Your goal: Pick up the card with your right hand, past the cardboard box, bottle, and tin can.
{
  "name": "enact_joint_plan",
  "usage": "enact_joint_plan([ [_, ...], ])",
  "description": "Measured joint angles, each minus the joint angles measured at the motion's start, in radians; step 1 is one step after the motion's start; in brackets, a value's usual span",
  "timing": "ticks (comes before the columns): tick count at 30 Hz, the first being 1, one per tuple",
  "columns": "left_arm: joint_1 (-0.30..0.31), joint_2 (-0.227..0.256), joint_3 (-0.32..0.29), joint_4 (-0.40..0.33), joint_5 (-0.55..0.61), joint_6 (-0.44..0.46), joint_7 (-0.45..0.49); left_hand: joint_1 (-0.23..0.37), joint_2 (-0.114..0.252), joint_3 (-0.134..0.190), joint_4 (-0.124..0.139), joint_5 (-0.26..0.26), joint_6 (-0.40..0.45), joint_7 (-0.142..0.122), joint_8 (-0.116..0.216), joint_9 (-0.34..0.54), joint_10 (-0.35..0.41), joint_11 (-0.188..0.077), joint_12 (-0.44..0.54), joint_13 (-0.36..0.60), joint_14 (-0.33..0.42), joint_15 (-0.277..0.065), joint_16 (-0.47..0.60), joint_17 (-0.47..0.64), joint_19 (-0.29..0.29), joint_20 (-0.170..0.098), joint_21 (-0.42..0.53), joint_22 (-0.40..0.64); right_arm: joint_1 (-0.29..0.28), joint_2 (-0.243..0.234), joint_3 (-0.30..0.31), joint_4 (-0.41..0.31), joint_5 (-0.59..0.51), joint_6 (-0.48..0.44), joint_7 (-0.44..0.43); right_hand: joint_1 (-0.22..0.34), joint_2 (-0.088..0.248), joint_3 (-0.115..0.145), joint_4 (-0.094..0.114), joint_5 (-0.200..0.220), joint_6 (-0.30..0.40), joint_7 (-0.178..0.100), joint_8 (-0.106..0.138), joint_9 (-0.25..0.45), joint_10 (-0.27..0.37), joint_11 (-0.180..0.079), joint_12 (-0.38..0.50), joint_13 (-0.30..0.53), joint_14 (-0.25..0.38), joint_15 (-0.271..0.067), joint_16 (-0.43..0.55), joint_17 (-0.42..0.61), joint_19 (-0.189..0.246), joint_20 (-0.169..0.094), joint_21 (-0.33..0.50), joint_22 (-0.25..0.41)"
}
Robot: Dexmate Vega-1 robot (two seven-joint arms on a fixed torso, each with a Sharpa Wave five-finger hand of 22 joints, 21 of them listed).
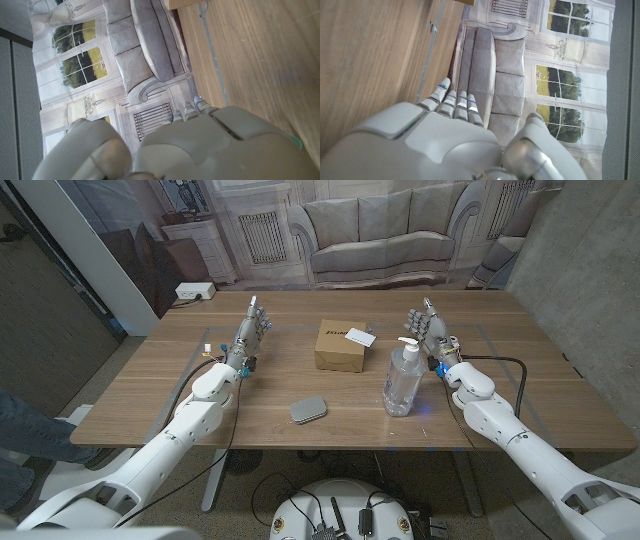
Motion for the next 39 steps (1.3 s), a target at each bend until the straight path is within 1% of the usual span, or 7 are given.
enact_joint_plan([
  [13,0.021,0.013,-0.013,-0.024,-0.023,-0.008,-0.023,0.007,0.006,-0.003,-0.003,0.0,0.0,0.0,0.016,0.0,0.0,0.0,0.011,0.0,0.0,0.0,0.008,0.0,0.0,0.0,0.0,0.0,-0.022,0.002,0.003,-0.01,0.016,0.031,0.038,0.003,0.003,0.0,0.0,0.0,0.005,-0.005,0.0,0.0,0.01,0.001,0.0,0.0,0.009,-0.002,0.006,0.0,0.008,-0.001,0.0,0.0],
  [20,0.026,0.017,-0.014,-0.039,-0.023,-0.01,-0.022,0.015,0.014,-0.003,-0.003,0.008,0.0,0.0,0.015,0.0,0.0,0.0,0.011,-0.003,0.0,0.0,0.008,0.0,0.0,0.0,0.0,0.0,-0.032,-0.013,0.005,-0.037,0.004,0.039,0.037,0.003,0.003,0.0,0.0,0.0,0.011,-0.011,0.0,0.0,0.012,-0.002,0.006,0.0,0.014,-0.007,0.006,0.0,0.011,-0.004,0.0,0.0],
  [22,0.028,0.018,-0.014,-0.045,-0.023,-0.011,-0.021,0.015,0.014,-0.003,-0.003,0.008,0.0,0.0,0.015,0.0,0.0,0.0,0.011,-0.003,0.0,0.0,0.008,0.0,0.0,0.0,0.0,0.0,-0.034,-0.019,0.006,-0.041,0.001,0.04,0.037,0.004,0.004,0.0,0.0,0.0,0.013,-0.013,0.007,0.0,0.014,-0.004,0.006,0.0,0.014,-0.007,0.006,0.0,0.014,0.0,-0.005,0.0],
  [30,0.033,0.024,-0.014,-0.067,-0.012,-0.011,-0.011,0.019,0.018,-0.003,-0.003,0.008,0.0,0.0,0.019,0.0,0.0,0.0,0.019,-0.003,0.0,0.0,0.015,0.0,0.0,0.0,0.0,0.0,-0.041,-0.036,0.008,-0.058,-0.014,0.045,0.033,0.007,0.007,0.0,0.0,0.0,0.027,-0.016,0.011,0.0,0.027,-0.006,0.006,0.0,0.023,-0.016,0.011,0.0,0.023,-0.002,-0.008,0.0],
  [34,0.036,0.028,-0.012,-0.079,-0.008,-0.011,-0.007,0.023,0.023,-0.003,-0.003,0.008,0.0,0.0,0.023,0.0,0.0,0.0,0.019,-0.003,0.0,0.0,0.015,0.0,0.0,0.0,0.0,0.0,-0.043,-0.042,0.008,-0.062,-0.023,0.047,0.03,0.012,0.012,0.003,-0.003,0.0,0.036,-0.026,0.015,0.0,0.036,-0.014,0.014,0.0,0.039,-0.021,0.017,0.0,0.035,-0.001,-0.009,0.0],
  [36,0.038,0.03,-0.011,-0.084,-0.003,-0.011,-0.003,0.021,0.028,-0.003,-0.003,0.008,0.0,0.0,0.023,0.0,0.0,0.0,0.019,-0.003,0.0,0.0,0.015,0.0,0.0,0.0,0.0,0.0,-0.044,-0.047,0.008,-0.064,-0.028,0.049,0.029,0.013,0.013,0.003,-0.003,0.007,0.045,-0.034,0.015,0.0,0.045,-0.009,0.014,0.0,0.045,-0.027,0.017,0.0,0.042,-0.003,-0.009,0.0],
  [39,0.042,0.035,-0.011,-0.095,0.001,-0.007,0.002,0.021,0.028,-0.003,-0.003,0.008,-0.003,-0.003,0.023,0.0,0.0,0.0,0.019,-0.003,0.0,0.0,0.015,0.0,0.0,0.0,0.0,0.0,-0.044,-0.051,0.008,-0.064,-0.036,0.055,0.027,0.02,0.02,0.007,-0.007,0.008,0.053,-0.042,0.015,0.0,0.056,-0.02,0.021,0.0,0.05,-0.032,0.017,0.0,0.051,-0.003,-0.013,0.0],
])
